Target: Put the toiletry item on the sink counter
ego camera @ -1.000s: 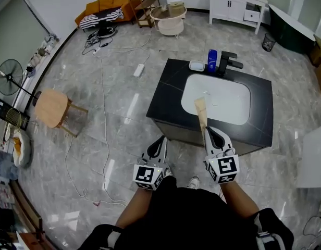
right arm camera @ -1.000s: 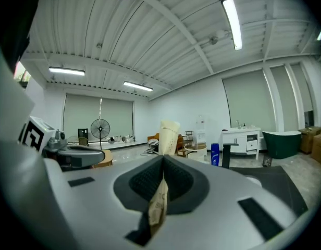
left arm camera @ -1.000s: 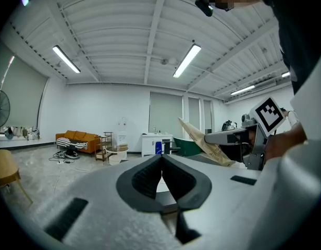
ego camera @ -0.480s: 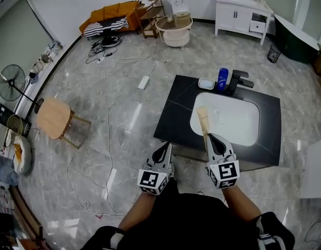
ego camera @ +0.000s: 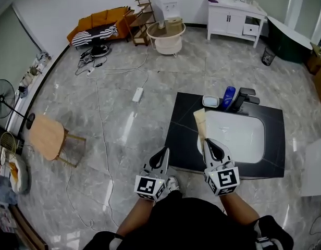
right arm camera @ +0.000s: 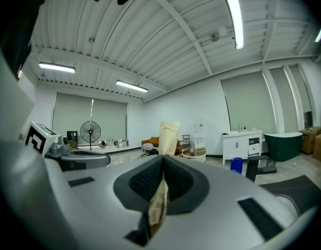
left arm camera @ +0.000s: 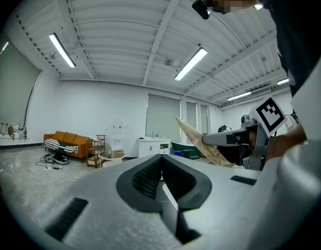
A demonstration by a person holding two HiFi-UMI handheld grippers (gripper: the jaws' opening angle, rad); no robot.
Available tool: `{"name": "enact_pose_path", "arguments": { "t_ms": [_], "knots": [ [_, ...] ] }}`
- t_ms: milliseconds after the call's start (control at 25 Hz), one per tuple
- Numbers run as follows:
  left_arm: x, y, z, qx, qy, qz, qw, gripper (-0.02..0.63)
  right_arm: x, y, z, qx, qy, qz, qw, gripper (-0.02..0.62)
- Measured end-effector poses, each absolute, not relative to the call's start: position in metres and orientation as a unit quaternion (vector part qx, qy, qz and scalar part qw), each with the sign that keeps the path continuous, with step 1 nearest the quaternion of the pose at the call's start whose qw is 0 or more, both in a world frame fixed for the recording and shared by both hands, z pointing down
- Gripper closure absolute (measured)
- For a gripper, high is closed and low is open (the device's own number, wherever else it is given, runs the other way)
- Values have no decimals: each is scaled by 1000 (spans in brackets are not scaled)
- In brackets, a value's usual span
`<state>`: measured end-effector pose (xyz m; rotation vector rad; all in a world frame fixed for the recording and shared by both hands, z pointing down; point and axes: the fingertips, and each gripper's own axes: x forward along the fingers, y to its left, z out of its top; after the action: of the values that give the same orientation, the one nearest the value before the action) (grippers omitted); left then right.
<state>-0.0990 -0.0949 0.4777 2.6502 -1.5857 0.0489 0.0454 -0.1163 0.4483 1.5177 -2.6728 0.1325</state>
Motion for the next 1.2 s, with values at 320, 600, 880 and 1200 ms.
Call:
{"name": "enact_pose_path", "arguments": {
  "t_ms": [320,600,880,1200],
  "knots": [
    [-136,-149,486,877,-479,20,31,598,15,-167,462,535,-842,48,51,588],
    [-159,-173,489,882,-470,23,33,598,10,-187,466,561,-825,51,48,588],
    [-151,-188,495,883,-467,25,32,598,14,-204,491,556,-825,70,71,588],
    [-147,-199,507,880,-471,29,52,598,18,-230,524,568,-813,101,80,588]
  ]
}}
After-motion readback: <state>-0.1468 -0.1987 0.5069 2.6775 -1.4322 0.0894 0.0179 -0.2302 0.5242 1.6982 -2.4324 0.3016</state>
